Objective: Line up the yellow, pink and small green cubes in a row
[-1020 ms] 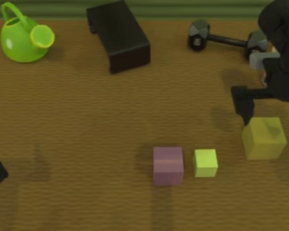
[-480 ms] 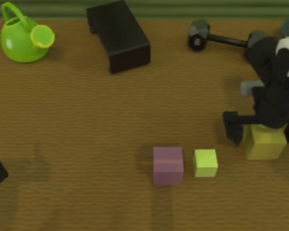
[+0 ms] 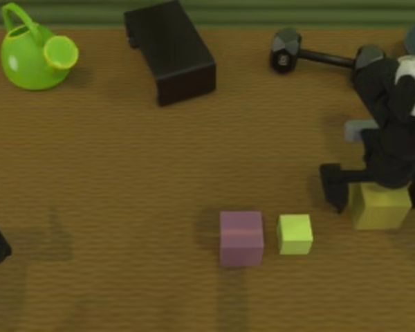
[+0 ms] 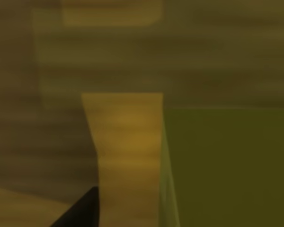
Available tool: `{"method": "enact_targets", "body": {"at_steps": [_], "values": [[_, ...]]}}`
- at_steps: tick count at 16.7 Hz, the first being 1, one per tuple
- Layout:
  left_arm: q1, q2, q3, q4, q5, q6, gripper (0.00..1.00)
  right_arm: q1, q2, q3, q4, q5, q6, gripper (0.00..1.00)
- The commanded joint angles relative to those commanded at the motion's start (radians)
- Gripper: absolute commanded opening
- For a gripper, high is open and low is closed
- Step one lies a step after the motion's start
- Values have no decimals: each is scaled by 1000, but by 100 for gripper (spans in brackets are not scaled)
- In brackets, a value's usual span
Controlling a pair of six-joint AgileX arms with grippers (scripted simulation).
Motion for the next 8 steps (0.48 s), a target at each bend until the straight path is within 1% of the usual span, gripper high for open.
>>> {"method": "enact_targets", "body": {"at_steps": [8], "values": [[0, 0, 0, 0, 0, 0, 100, 0, 0, 0, 0, 0, 0, 25]]}}
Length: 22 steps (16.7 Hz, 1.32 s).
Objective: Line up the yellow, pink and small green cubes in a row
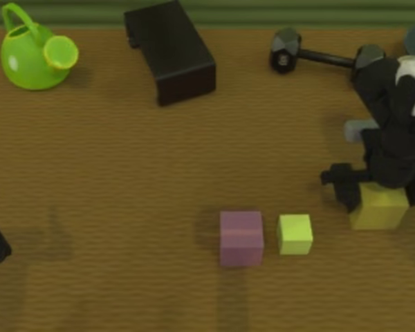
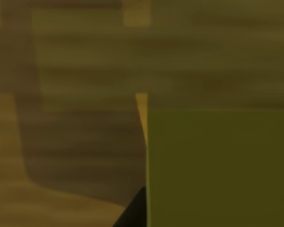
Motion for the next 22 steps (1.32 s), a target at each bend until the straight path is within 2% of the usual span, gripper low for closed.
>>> {"method": "enact_targets", "body": {"at_steps": [3, 4, 14, 19, 22], "values": [[0, 0, 0, 0, 0, 0, 100, 0, 0, 0, 0, 0, 0, 2], [0, 0, 0, 0, 0, 0, 100, 0, 0, 0, 0, 0, 0, 0], [0, 0, 0, 0, 0, 0, 100, 2, -18, 16, -22, 0, -2, 0], [0, 0, 0, 0, 0, 0, 100, 9, -87, 117, -208, -1, -5, 0], [0, 0, 0, 0, 0, 0, 100, 8, -118, 151, -258, 2, -4, 0]]}}
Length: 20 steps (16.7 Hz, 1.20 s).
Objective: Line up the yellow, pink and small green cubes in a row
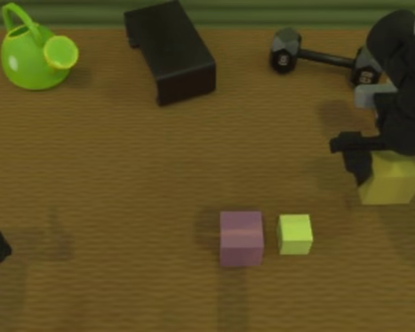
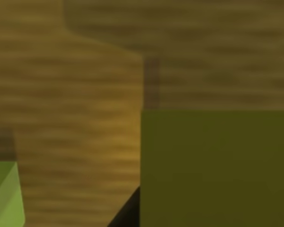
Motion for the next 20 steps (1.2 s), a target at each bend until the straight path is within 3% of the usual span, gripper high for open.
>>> {"method": "enact_targets", "body": {"at_steps": [4, 7, 20], "values": [[0, 0, 0, 0, 0, 0, 100, -2, 5, 0, 2, -1, 3, 0], [0, 0, 0, 0, 0, 0, 100, 46, 53, 67, -34, -2, 53, 0], [0, 0, 0, 0, 0, 0, 100, 577, 532, 936, -412, 7, 605, 0]]}}
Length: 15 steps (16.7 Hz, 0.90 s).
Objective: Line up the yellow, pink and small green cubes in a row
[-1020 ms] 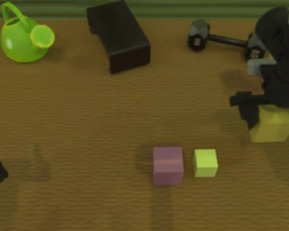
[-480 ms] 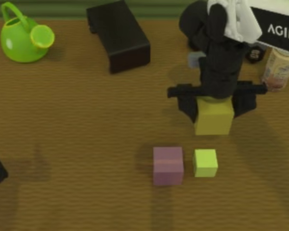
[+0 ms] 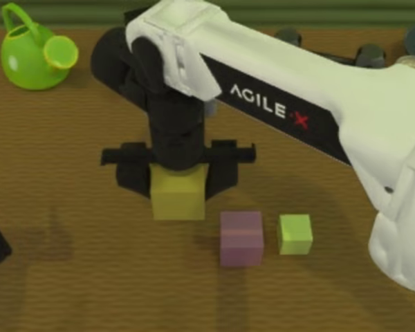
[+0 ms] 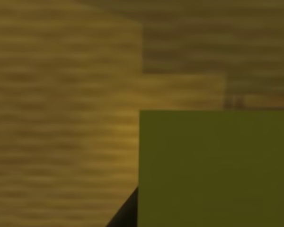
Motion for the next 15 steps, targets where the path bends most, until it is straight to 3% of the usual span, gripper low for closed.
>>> {"method": "enact_targets", "body": {"at_steps": [3, 9, 15], "values": [[0, 0, 0, 0, 0, 0, 100, 64, 47, 88, -39, 3, 68, 0], [0, 0, 0, 0, 0, 0, 100, 67, 47, 92, -37, 2, 76, 0], [0, 0, 0, 0, 0, 0, 100, 72, 43, -82, 133, -2, 73, 0]]}}
